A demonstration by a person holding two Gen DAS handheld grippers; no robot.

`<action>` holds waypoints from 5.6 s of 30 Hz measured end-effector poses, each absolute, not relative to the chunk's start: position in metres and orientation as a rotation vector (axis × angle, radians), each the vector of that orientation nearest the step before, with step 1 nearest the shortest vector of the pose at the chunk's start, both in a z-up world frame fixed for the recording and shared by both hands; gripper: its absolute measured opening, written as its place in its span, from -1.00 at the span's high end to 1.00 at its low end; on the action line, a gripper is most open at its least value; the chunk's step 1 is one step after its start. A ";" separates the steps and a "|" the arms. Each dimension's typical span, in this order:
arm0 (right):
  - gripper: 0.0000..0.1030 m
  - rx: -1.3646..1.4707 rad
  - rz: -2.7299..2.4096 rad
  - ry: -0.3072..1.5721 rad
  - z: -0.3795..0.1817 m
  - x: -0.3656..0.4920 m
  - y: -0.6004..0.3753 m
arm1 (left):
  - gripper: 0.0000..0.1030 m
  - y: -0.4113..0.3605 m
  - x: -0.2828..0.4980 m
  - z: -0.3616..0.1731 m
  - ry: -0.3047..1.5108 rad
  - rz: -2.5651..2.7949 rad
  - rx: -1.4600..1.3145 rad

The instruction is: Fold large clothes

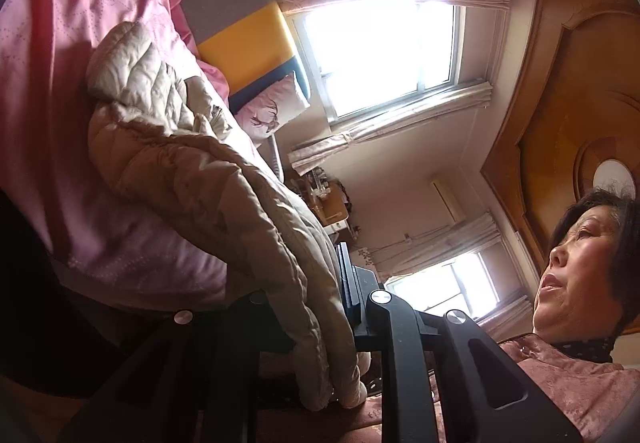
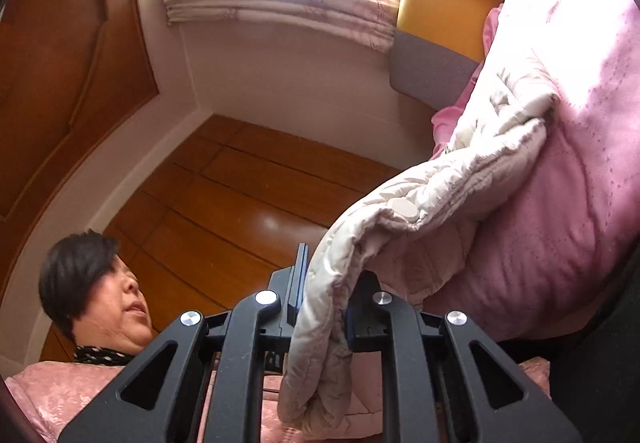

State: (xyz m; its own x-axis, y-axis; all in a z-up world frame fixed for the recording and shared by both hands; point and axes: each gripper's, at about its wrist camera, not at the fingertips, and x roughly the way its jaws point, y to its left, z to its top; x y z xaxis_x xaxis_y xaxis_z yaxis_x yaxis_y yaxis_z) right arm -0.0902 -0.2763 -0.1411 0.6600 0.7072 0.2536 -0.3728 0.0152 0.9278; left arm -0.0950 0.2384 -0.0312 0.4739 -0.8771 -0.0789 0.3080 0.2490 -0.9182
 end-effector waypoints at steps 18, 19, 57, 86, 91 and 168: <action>0.74 1.554 0.709 0.331 -0.133 0.046 -0.318 | 0.59 0.210 0.072 -0.008 0.760 -0.890 -1.000; 0.74 1.559 0.692 0.341 -0.134 0.055 -0.320 | 0.59 0.210 0.085 -0.010 0.766 -0.872 -1.004; -0.23 0.425 0.054 0.785 -0.129 0.097 -0.239 | -0.85 0.202 0.165 -0.080 0.820 -0.112 -0.361; 0.64 0.622 0.033 0.771 -0.176 0.041 -0.265 | 0.64 0.229 0.078 -0.127 0.848 -0.346 -0.497; 0.23 0.491 -0.022 0.705 -0.135 0.034 -0.262 | -0.08 0.229 0.074 -0.100 0.818 -0.272 -0.516; 1.00 0.149 0.087 0.773 -0.184 0.207 -0.147 | -0.94 0.043 0.250 -0.136 0.800 -0.241 0.097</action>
State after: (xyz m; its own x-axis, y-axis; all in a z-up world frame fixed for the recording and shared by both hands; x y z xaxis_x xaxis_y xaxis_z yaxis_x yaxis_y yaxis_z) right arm 0.2066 -0.1469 -0.1840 0.7131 0.1334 -0.6883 -0.0238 0.9858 0.1663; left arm 0.2503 0.0429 -0.1364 0.6714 -0.1769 -0.7197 0.2497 0.9683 -0.0050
